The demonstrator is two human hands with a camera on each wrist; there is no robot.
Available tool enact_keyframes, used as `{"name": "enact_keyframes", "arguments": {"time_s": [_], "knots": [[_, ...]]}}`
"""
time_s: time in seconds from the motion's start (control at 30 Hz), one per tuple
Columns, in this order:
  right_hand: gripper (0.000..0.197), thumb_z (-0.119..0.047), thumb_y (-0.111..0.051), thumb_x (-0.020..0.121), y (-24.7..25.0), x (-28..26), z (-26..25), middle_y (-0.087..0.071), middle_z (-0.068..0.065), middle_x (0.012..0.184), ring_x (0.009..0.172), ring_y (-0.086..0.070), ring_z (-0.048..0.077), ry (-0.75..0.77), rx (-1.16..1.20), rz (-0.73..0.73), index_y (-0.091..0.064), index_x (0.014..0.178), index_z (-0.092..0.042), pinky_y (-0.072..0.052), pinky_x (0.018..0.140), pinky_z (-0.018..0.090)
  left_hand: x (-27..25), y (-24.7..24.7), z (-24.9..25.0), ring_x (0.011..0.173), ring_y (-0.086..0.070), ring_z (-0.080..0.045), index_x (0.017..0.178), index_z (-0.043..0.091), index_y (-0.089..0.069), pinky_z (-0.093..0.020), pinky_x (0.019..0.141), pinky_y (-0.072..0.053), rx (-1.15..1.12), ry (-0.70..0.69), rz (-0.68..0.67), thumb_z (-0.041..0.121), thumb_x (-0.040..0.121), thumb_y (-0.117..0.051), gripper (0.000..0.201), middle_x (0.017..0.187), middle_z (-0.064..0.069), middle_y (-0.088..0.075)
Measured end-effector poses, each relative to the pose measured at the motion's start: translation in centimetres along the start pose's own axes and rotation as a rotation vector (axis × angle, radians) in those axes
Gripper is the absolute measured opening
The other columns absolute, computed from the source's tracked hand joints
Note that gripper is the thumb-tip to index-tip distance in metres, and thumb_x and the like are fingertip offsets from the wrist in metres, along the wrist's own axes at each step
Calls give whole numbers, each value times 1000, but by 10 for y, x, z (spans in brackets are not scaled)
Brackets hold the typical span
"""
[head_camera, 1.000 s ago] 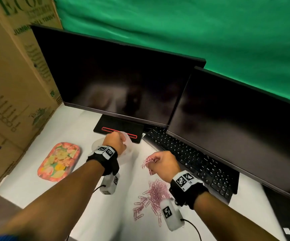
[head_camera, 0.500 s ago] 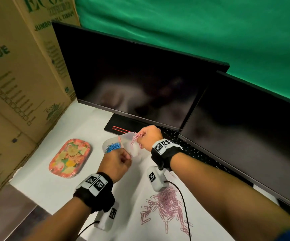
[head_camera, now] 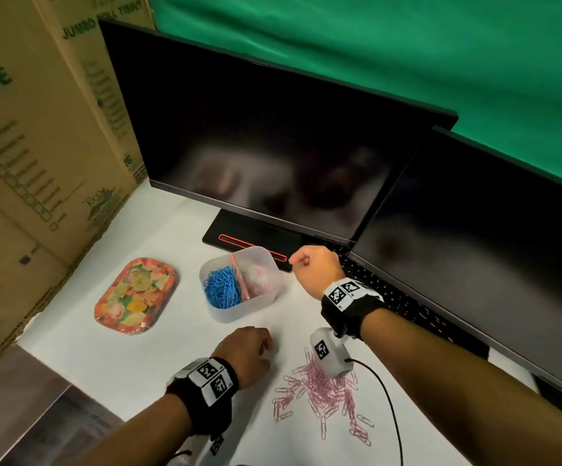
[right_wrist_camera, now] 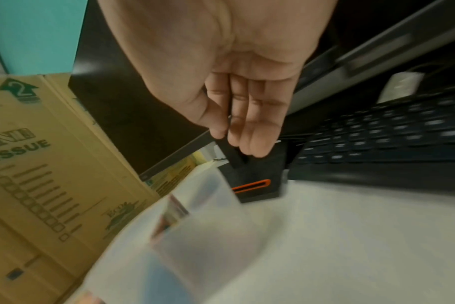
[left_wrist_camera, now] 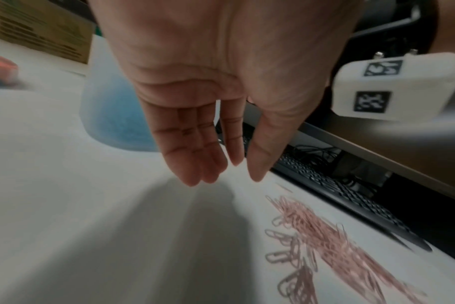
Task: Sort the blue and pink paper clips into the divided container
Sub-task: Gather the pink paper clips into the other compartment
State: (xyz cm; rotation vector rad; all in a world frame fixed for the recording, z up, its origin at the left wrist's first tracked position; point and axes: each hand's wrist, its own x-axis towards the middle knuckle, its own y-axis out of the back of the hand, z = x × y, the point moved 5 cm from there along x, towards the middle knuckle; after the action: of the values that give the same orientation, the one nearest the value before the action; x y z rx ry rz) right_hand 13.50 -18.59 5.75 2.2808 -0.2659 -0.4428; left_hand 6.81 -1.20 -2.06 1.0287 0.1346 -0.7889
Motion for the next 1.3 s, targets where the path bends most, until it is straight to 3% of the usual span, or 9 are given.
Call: {"name": "enact_keyframes", "arguments": {"time_s": [0.07,0.17,0.27,0.37,0.5,0.8,1.0,1.17,1.3], "knots": [[26,-14,-52,84,8,-16,39,-73,1,92,85,-68,24,-49,-119,-46,-74,88,-27,-57,80,30,5,-12,4,110,-55,-20,124,26,-53,-31,93,-47,52,12,-52,27,77,-62,48,120,2,-53],[41,-13,-48,89,-6,-49,101,-61,1,128,103,-65,18,-124,-367,-249,-61,123,-31,-55,86,28,7,-32,17,137,-33,-26,146,22,-28,-37,110,-36,158,-39,-137,33,78,-64,78,149,-4,-28],[61,-15,-46,93,-31,-81,137,-13,4,161,146,-22,23,-83,-464,-363,-26,150,-20,-29,117,37,7,-44,38,142,-22,-27,148,19,-21,-39,113,-32,248,-187,-143,34,81,-59,79,154,-6,-19],[66,-15,-43,94,-49,-109,145,3,5,162,150,0,21,52,-439,-372,-12,153,-15,-8,121,35,7,-57,49,142,-22,-27,148,19,-21,-40,113,-32,312,-294,-206,25,77,-60,81,153,-7,-22],[64,-16,-43,92,-52,-137,141,-8,-6,162,149,-9,12,194,-343,-394,-20,152,-22,-11,118,19,2,-61,44,134,-31,-26,147,26,-20,-41,108,-39,331,-302,-197,29,73,-67,87,148,-3,-28],[98,-41,-78,71,-46,-145,137,-29,-2,139,126,-36,21,118,-504,-375,-18,148,-29,-43,101,36,0,-72,40,99,-63,-31,140,22,-21,-37,84,-55,363,-111,-193,34,62,-79,98,127,-9,-32],[52,-19,-67,84,-52,-134,133,-44,1,121,109,-58,25,45,-351,-359,-48,132,-27,-48,94,30,11,-65,56,106,-60,-29,129,26,-49,-33,92,-48,148,-89,-96,24,80,-66,51,117,-6,-51],[25,-17,-54,88,-54,-128,134,-61,6,106,99,-61,24,18,-326,-329,-65,110,-22,-50,83,29,13,-64,61,97,-60,-24,105,24,-67,-29,82,-46,109,-95,-47,22,83,-58,23,103,-4,-61],[17,-13,-51,87,-52,-126,136,-68,10,90,73,-57,21,-40,-290,-329,-68,86,-14,-39,61,24,14,-60,65,83,-64,-24,85,16,-71,-27,69,-46,48,-84,-25,16,80,-58,14,87,-6,-69]]}}
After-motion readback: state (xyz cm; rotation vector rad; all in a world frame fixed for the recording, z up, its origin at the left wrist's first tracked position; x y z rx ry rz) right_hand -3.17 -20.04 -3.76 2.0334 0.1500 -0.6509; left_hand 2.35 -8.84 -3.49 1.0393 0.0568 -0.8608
